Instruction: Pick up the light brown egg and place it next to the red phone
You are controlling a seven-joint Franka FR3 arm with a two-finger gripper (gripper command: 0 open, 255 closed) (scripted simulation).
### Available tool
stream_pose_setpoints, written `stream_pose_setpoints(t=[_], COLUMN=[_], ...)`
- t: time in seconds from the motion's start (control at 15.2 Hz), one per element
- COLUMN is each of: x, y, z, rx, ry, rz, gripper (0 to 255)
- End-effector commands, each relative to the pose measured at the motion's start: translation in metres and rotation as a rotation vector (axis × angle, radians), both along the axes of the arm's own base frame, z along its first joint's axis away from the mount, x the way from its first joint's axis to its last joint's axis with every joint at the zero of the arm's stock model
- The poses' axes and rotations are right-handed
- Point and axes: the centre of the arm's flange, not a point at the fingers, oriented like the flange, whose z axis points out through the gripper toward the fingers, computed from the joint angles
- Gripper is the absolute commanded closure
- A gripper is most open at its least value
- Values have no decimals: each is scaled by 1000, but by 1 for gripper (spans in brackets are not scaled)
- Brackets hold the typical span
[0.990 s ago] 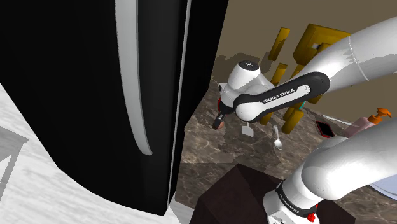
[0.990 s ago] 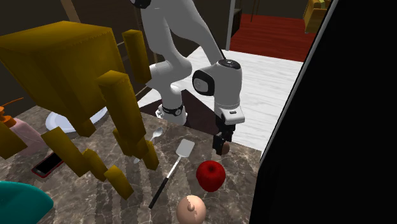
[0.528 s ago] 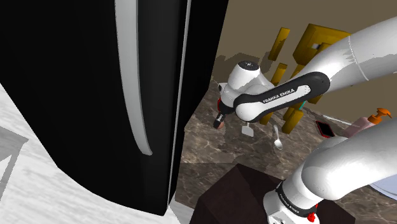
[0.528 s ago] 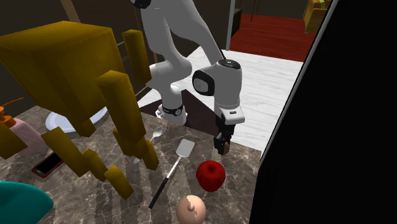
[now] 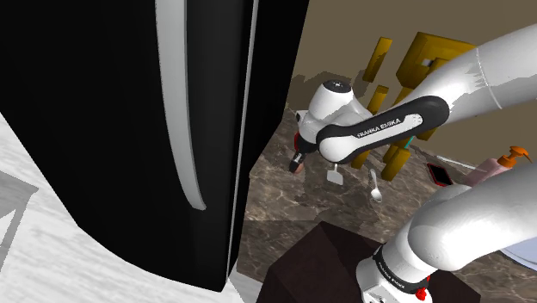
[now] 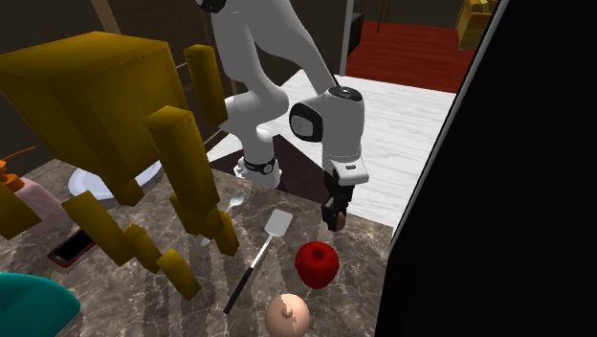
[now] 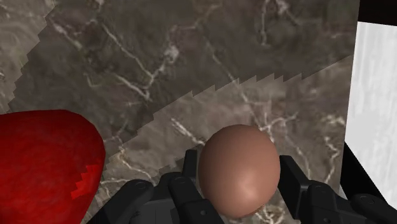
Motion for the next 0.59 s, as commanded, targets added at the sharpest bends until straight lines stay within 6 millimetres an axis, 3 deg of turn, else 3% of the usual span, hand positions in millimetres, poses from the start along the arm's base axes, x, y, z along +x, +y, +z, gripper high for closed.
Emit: stream_pose_setpoints(t=[0.0,0.53], x=[0,0], y=[0,0], z=[10,52], rx=[0,0], ry=[0,0], rz=[0,0], gripper=[255,255])
